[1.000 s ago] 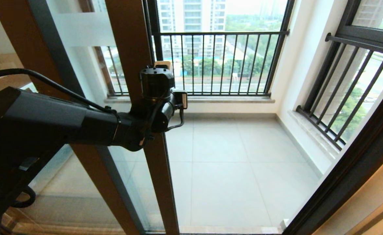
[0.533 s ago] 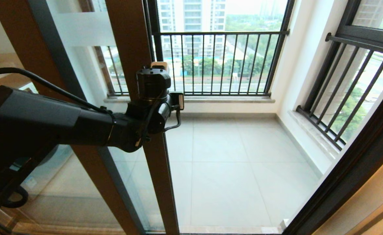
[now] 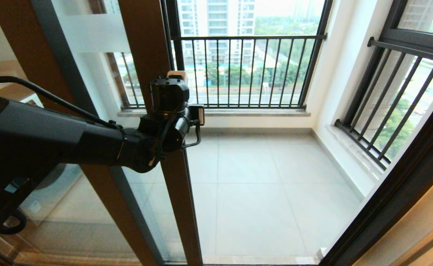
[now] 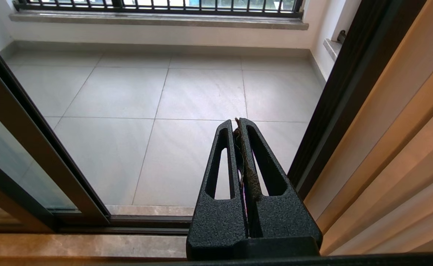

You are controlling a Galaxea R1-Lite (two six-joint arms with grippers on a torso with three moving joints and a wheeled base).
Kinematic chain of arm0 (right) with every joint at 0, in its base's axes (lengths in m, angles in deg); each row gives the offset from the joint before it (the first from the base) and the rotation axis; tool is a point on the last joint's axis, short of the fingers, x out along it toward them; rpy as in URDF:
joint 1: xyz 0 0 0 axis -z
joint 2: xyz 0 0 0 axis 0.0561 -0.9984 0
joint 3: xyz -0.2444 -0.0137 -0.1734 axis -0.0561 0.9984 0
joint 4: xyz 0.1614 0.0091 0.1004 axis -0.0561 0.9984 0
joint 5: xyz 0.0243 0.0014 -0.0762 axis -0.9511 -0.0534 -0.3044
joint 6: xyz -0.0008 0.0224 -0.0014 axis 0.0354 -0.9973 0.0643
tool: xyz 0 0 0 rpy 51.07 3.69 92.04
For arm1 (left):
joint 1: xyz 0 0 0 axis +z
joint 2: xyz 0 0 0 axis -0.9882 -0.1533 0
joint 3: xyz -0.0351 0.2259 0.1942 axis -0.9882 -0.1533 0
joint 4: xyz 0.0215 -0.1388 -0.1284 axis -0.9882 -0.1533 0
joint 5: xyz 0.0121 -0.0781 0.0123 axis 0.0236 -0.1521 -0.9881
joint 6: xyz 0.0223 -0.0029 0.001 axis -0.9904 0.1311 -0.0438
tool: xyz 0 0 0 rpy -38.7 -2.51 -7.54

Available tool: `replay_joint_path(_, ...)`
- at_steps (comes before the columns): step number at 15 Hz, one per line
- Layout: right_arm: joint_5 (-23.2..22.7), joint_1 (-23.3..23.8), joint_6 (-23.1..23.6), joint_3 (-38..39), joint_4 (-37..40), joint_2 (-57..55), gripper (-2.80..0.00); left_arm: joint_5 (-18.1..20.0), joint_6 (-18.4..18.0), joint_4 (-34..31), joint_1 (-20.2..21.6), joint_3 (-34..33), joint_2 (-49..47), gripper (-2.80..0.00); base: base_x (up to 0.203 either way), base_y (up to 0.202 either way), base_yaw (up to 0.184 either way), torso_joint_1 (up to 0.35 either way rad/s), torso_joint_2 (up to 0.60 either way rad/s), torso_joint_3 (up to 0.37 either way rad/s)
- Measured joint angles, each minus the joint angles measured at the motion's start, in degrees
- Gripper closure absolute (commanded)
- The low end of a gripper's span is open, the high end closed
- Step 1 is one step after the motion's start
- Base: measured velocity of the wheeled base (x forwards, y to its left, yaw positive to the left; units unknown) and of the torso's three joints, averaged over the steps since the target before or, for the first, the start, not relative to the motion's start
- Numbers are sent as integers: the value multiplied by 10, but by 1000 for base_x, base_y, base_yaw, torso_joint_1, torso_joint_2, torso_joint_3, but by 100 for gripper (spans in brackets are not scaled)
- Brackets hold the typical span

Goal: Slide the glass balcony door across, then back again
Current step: Open the slid door

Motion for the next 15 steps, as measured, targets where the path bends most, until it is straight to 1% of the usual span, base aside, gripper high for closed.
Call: replay_joint_path(15,0,0,0,0,0,0,0,-5,-1,-1,36,-4,5,0,0,0,0,0,0,0)
